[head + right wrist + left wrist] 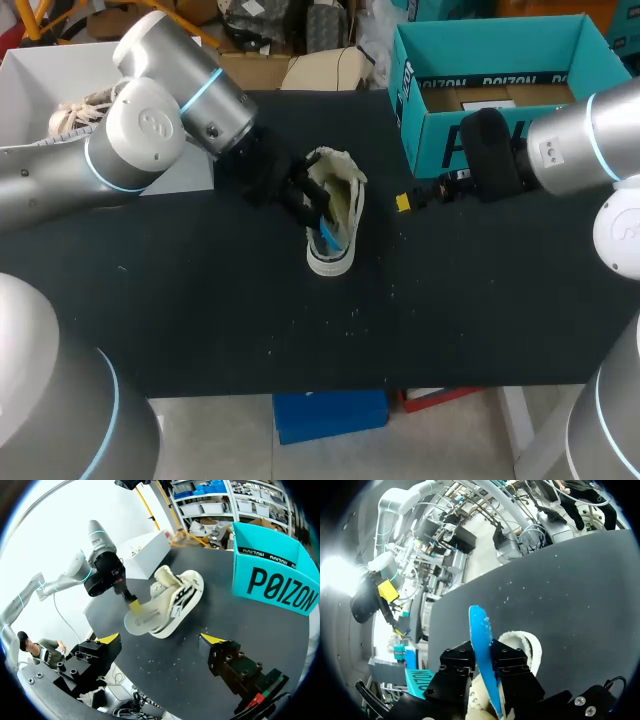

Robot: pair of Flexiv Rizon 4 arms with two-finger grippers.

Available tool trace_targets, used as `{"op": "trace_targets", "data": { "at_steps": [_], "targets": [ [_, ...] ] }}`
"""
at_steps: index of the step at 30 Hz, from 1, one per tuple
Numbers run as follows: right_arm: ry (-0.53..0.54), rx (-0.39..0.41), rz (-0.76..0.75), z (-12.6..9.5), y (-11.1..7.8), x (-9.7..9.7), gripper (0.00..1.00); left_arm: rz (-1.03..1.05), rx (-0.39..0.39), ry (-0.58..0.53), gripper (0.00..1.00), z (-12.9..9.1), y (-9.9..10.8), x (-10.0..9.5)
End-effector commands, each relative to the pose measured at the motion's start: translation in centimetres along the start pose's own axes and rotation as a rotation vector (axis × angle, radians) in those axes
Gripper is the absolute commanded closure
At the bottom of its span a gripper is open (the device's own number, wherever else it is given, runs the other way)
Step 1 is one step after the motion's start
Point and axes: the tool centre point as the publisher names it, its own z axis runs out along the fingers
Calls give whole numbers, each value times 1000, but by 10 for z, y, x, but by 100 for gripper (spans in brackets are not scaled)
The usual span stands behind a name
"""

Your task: Take the shoe out of the shoebox, open the shoe tongue, remove and reinsert the insole, then place the shoe into the shoebox

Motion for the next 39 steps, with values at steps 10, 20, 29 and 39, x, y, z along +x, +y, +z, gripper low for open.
{"op": "trace_targets", "data": {
  "at_steps": [10,20,29,39],
  "targets": [
    [-4,3,1,1,1,1,0,-39,8,-70,100,4,-18,9],
    [-4,3,1,1,1,1,0,-88,-50,-123,100,7,1,14],
    [-4,3,1,1,1,1,0,-99,-84,-127,100,6,21,16],
    [-4,3,1,1,1,1,0,-114,-117,-103,100,7,38,19]
  ]
}}
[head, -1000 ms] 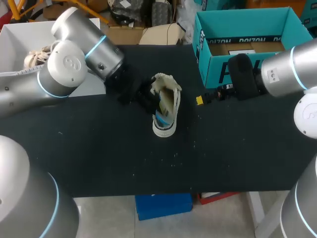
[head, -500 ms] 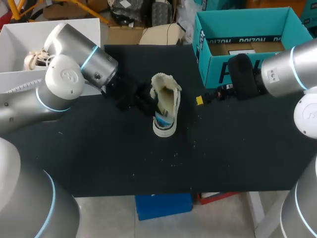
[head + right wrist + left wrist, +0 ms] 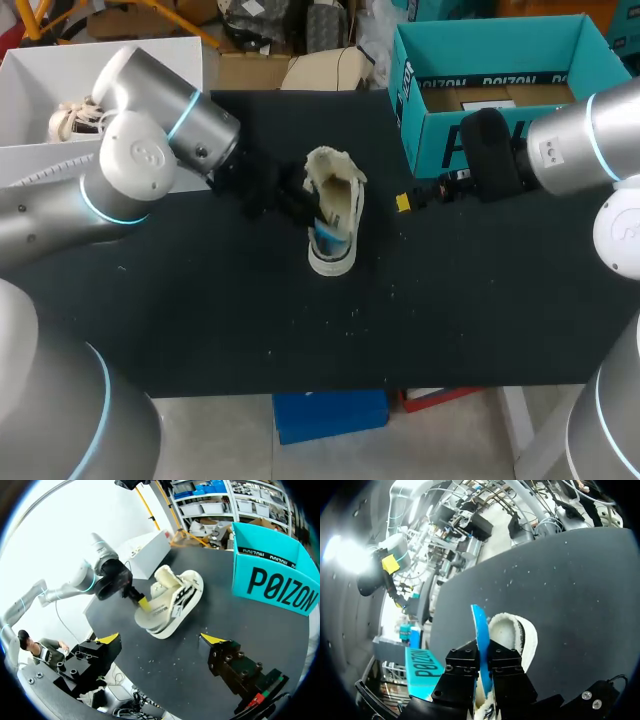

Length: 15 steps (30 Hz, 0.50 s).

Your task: Take the shoe out of the shoebox, open the shoe tongue, remove and reinsert the insole, then place the shoe into the shoebox

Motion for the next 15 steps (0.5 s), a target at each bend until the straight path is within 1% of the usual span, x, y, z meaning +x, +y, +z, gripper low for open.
{"op": "trace_targets", "data": {
  "at_steps": [1,9,15],
  "targets": [
    [-4,3,1,1,1,1,0,-2,-6,9,100,6,7,0],
    [-4,3,1,1,1,1,0,-6,-16,31,100,10,12,2],
    [-4,3,1,1,1,1,0,-10,-32,47,100,10,16,5]
  ]
}}
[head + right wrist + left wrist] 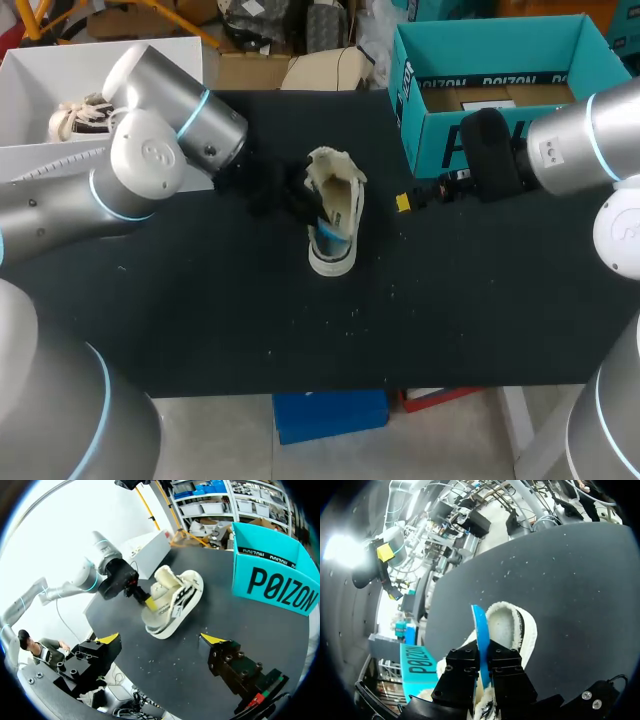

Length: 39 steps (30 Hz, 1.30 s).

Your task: Take the shoe out of the shoebox, open the shoe tongue, remove and reinsert the insole, then place the shoe into the shoebox

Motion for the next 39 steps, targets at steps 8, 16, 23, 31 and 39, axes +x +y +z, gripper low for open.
{"op": "trace_targets", "data": {
  "at_steps": [8,16,23,31,39],
  "targets": [
    [-4,3,1,1,1,1,0,-6,-37,27,100,0,9,1],
    [-4,3,1,1,1,1,0,29,-57,89,100,4,8,0],
    [-4,3,1,1,1,1,0,93,-156,314,100,14,12,11],
    [-4,3,1,1,1,1,0,112,-161,349,69,22,11,9],
    [-4,3,1,1,1,1,0,100,-100,211,51,-4,-4,-5]
  ]
}}
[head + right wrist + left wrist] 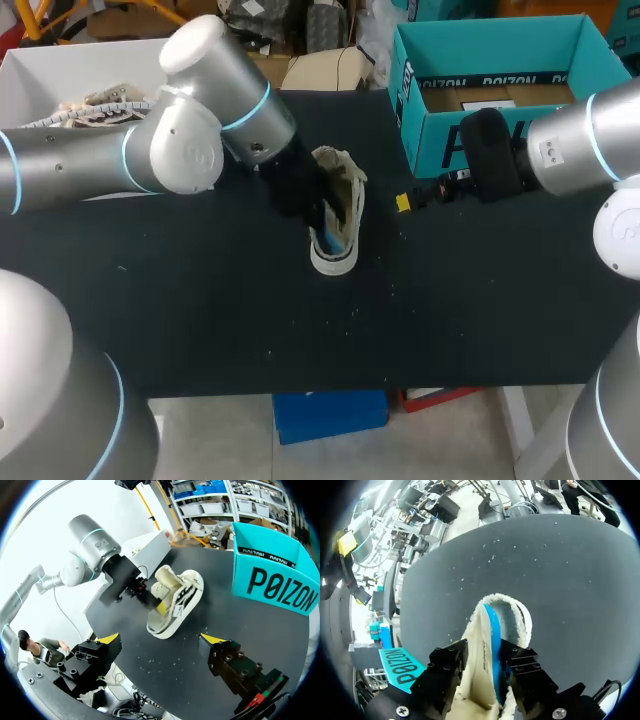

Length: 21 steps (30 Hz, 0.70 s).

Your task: Take the shoe out of the shoebox, open the shoe tongue, remove and reinsert the insole, then place the shoe into the shoebox

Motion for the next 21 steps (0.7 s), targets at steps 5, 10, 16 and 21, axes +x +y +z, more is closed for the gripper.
{"op": "trace_targets", "data": {
  "at_steps": [5,10,16,21],
  "targets": [
    [-4,3,1,1,1,1,0,8,-42,-80,53,-45,-5,-2],
    [-4,3,1,1,1,1,0,29,-193,47,81,-42,2,-3],
    [-4,3,1,1,1,1,0,104,-232,246,100,-24,-5,5],
    [-4,3,1,1,1,1,0,91,-232,345,100,-15,-7,20]
  ]
}}
